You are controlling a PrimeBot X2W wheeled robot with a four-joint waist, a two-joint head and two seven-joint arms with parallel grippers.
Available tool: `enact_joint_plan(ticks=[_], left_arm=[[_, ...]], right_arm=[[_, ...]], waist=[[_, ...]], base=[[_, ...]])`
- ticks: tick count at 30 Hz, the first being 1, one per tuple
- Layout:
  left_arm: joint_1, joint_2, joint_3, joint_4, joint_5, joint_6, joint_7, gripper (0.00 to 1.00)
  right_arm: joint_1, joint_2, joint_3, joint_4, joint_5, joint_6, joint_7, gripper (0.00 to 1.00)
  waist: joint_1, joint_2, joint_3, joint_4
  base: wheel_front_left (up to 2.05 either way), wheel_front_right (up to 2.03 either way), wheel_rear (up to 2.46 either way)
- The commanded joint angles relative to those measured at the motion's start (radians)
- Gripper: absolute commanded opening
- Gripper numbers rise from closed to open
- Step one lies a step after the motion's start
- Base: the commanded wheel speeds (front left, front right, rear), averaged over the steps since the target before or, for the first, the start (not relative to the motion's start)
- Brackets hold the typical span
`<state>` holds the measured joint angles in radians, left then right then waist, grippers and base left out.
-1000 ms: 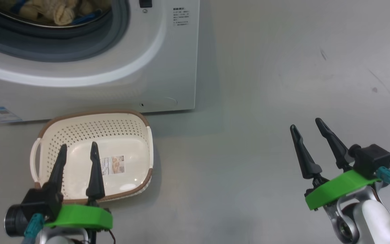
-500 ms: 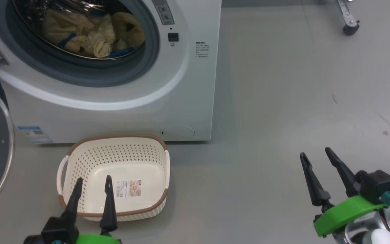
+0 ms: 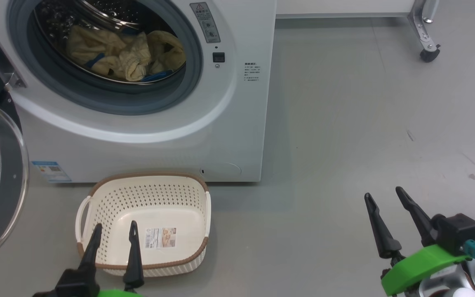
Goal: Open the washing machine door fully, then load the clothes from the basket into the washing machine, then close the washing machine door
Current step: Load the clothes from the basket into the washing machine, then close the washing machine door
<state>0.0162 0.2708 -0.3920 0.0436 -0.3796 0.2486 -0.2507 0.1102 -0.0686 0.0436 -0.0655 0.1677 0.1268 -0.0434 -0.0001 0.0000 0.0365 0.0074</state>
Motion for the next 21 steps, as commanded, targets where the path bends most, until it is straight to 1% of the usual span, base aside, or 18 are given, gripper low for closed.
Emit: enact_joint_plan(ticks=[1,15,21], left_arm=[[-0.029,0.010,0.034,-0.023,0.009,0.083,-0.011,1.00],[-0.038,0.020,0.022,-0.013,0.023,0.081,-0.011,1.00],[-0.042,0.026,0.016,-0.013,0.035,0.091,-0.008,1.00]], right_arm=[[-0.018,-0.008,0.014,-0.042,-0.006,0.004,0.002,1.00],[-0.011,0.003,0.016,-0.048,-0.012,0.004,0.004,1.00],[-0.008,0.005,0.014,-0.047,-0.014,0.004,0.004,1.00]], waist=[[0.0001,0.0000,0.000,-0.001],[0.0001,0.0000,-0.004,-0.007],[0.0001,0.0000,-0.008,-0.006]], base=[[0.00,0.00,0.00],[-0.02,0.02,0.00],[-0.65,0.74,-0.08]])
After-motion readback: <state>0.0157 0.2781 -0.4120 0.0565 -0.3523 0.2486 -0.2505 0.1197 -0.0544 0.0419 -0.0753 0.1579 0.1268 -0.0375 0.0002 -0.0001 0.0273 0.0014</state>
